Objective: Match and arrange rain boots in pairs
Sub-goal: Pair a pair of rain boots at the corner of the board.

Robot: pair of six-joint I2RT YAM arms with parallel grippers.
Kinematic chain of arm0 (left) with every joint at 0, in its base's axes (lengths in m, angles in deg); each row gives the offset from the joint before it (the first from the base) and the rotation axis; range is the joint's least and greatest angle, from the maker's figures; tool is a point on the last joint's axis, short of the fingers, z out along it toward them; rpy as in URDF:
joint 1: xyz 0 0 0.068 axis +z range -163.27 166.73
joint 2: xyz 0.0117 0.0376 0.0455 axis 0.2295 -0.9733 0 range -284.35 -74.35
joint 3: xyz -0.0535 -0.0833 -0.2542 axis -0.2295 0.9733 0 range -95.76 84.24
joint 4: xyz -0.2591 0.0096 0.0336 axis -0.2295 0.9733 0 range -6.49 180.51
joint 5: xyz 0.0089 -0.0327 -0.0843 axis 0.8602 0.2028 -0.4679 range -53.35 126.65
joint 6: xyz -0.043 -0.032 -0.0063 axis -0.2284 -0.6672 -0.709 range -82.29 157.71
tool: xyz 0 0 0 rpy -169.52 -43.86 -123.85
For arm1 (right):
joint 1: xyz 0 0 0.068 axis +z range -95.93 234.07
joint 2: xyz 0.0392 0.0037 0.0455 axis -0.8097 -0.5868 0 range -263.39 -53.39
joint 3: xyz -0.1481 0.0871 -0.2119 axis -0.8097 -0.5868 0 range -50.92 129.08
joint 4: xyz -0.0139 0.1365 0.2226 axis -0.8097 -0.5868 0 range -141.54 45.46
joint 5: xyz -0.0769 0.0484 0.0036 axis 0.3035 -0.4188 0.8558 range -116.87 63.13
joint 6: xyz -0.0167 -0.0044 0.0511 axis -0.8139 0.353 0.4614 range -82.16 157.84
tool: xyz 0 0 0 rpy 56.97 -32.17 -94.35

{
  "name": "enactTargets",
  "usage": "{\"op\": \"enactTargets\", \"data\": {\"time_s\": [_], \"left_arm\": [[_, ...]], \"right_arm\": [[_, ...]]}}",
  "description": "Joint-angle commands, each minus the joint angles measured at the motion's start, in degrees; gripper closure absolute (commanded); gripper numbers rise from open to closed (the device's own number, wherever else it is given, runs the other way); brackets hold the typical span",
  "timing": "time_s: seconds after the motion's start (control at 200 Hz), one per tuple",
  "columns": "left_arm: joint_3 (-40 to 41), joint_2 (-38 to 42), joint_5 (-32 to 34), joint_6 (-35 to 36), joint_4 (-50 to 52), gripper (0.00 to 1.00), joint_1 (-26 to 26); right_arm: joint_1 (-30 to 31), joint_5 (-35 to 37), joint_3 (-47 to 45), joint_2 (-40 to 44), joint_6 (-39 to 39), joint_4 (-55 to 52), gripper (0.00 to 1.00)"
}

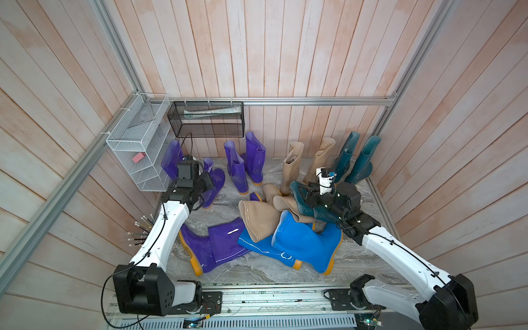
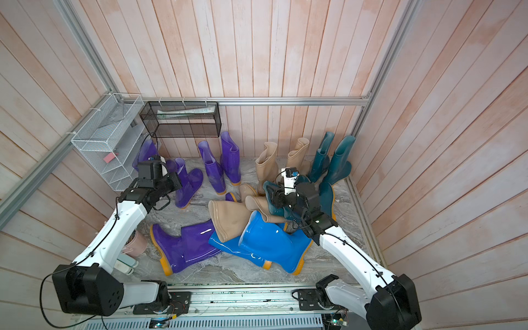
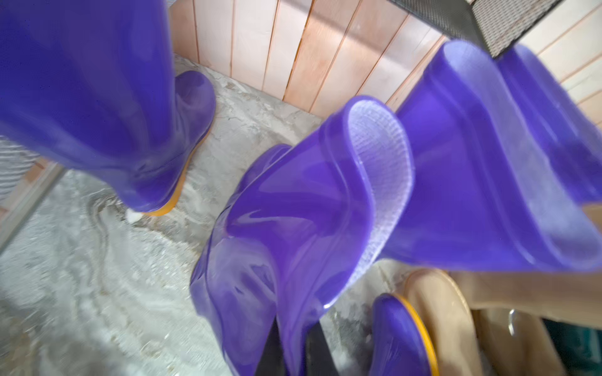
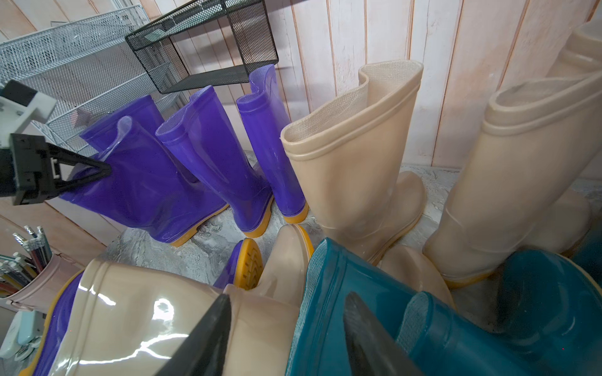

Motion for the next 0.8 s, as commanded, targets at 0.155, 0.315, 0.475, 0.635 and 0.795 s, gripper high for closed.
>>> {"op": "enactTargets", "data": {"time_s": [0.155,0.315,0.475,0.635,0.795], "left_arm": [[-6.4,-5.2,-0.6,-5.5,-16.4,1.0,2.3],[-9.0,-9.3,0.0,-6.3,-18.6,1.0,2.9],[-11.5,-13.8,-2.8,-5.1,-20.0,1.0,3.8],[-14.3,-17.1,-6.1,-1.2,-18.6,1.0,5.2],[-14.1,-16.8,-9.2,0.3,-18.8,1.0,7.9]], "right_arm": [[-0.1,-0.7,0.8,-0.9,0.6,1.5,0.43],[-0.1,-0.6,0.8,-0.7,0.6,1.1,0.43],[-0.1,-0.2,0.8,-0.4,0.6,0.9,0.44],[-0.1,-0.4,0.7,-0.2,0.9,0.8,0.44],[-0.1,-0.4,0.4,-0.4,1.1,0.8,0.44]]}}
